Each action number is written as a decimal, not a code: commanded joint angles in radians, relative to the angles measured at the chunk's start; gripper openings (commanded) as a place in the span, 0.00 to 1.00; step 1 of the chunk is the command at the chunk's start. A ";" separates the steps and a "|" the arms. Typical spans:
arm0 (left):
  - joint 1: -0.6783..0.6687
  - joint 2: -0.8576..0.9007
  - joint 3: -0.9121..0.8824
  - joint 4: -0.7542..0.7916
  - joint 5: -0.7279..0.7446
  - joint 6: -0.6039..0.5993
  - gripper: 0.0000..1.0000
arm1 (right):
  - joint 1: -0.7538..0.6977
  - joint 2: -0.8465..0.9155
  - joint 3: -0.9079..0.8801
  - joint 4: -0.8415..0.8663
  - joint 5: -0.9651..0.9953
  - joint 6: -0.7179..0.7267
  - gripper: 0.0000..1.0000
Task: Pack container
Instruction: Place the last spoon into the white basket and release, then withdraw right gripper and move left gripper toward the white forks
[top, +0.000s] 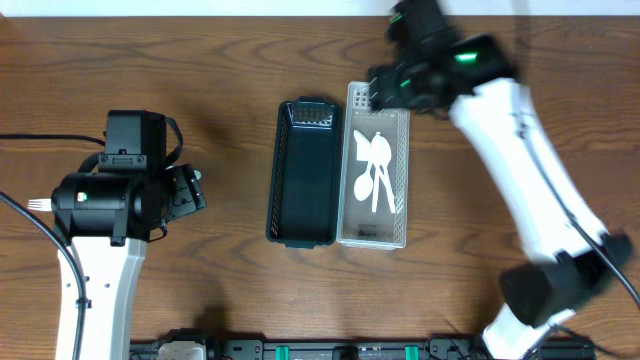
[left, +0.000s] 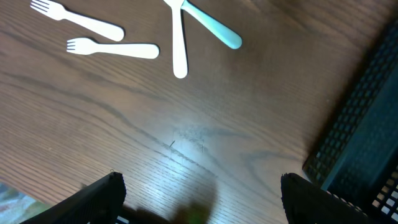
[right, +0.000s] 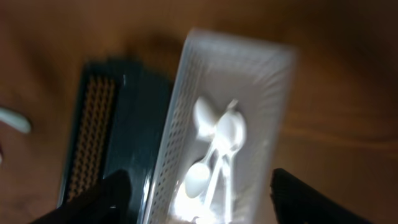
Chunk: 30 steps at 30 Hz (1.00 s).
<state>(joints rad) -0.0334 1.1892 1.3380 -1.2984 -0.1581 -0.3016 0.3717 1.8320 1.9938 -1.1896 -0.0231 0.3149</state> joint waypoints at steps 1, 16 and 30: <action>0.006 -0.030 0.039 -0.003 -0.013 0.020 0.83 | -0.089 -0.094 0.060 -0.021 0.094 -0.043 0.83; 0.453 0.035 0.117 0.142 -0.111 -0.238 0.86 | -0.475 -0.132 0.053 -0.206 0.090 -0.092 0.92; 0.656 0.494 0.117 0.250 -0.010 -0.539 0.86 | -0.482 -0.093 -0.038 -0.233 0.086 -0.069 0.90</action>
<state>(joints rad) 0.6056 1.6203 1.4456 -1.0435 -0.1768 -0.6846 -0.1062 1.7245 1.9831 -1.4200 0.0677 0.2371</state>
